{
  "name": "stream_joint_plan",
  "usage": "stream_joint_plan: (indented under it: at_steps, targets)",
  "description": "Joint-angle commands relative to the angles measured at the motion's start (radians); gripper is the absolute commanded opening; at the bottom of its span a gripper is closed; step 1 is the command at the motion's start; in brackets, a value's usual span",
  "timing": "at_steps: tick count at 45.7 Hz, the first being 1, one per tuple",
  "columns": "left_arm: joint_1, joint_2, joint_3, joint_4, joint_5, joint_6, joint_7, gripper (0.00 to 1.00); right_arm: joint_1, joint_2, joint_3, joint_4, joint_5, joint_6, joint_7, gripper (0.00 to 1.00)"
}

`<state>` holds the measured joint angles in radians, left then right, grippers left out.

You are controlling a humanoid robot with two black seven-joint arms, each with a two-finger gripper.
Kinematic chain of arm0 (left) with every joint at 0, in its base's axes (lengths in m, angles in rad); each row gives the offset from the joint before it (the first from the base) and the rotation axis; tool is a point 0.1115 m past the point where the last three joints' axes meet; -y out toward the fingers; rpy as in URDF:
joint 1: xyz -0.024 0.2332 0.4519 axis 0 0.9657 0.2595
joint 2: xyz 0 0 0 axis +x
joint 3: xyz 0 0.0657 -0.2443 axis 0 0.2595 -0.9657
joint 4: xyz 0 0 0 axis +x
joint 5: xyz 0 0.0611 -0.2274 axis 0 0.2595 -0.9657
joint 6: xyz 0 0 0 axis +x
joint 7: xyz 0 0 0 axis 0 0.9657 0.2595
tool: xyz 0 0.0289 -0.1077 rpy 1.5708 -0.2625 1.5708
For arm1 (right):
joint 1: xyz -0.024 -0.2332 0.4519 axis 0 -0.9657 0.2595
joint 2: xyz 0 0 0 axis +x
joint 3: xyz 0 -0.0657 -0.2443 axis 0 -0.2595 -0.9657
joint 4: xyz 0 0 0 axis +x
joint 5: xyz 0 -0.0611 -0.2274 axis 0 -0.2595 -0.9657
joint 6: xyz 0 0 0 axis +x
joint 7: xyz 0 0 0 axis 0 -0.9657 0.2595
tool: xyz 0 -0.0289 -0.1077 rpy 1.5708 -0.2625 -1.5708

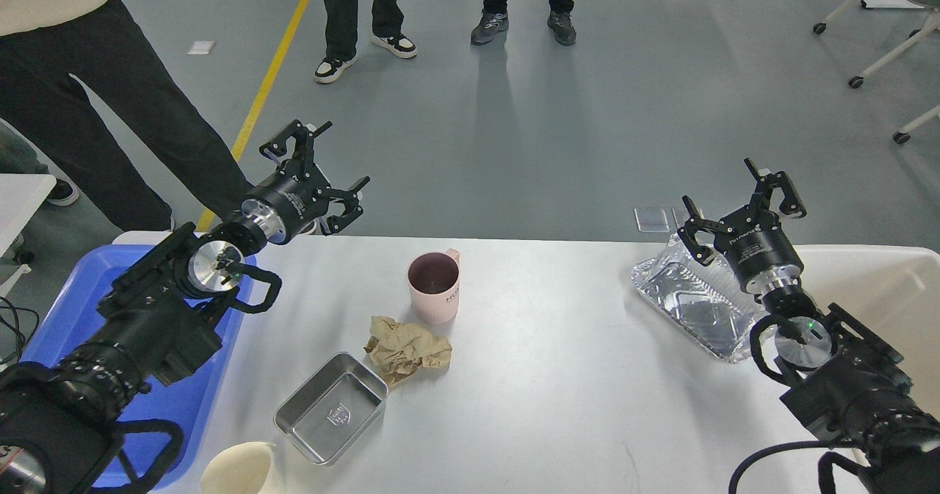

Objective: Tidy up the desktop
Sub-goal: 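Move the left gripper toward the pink mug on the table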

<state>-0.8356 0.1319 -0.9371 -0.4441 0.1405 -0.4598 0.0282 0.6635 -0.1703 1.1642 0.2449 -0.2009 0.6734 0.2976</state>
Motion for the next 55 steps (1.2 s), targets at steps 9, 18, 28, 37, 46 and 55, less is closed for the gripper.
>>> stream_joint_plan:
  at_steps: [9, 18, 28, 37, 46, 55]
  targets:
    - [0.229, 0.492, 0.192, -0.721, 0.053, 0.187, 0.065, 0.96, -0.007, -0.001, -0.001, 0.004, -0.005, 0.002, 0.000, 1.00]
    - [0.389, 1.029, 0.207, -1.114, 0.090, 0.135, 0.003, 0.97, -0.015, 0.002, -0.001, 0.004, -0.011, 0.002, 0.002, 1.00]
    - [0.423, 1.419, 0.205, -1.173, 0.102, -0.204, -0.027, 0.96, -0.018, 0.017, -0.001, 0.005, -0.012, 0.000, 0.002, 1.00]
    - [0.418, 1.499, 0.202, -1.167, 0.247, -0.309, -0.027, 0.94, -0.015, 0.018, -0.001, 0.005, -0.014, 0.000, 0.002, 1.00]
    - [0.403, 1.519, 0.170, -1.167, 0.263, -0.316, -0.014, 0.94, -0.016, 0.014, -0.001, 0.031, -0.014, 0.000, 0.000, 1.00]
    - [0.397, 1.522, 0.156, -1.170, 0.263, -0.318, 0.016, 0.94, -0.016, 0.012, -0.001, 0.033, -0.014, 0.000, 0.000, 1.00]
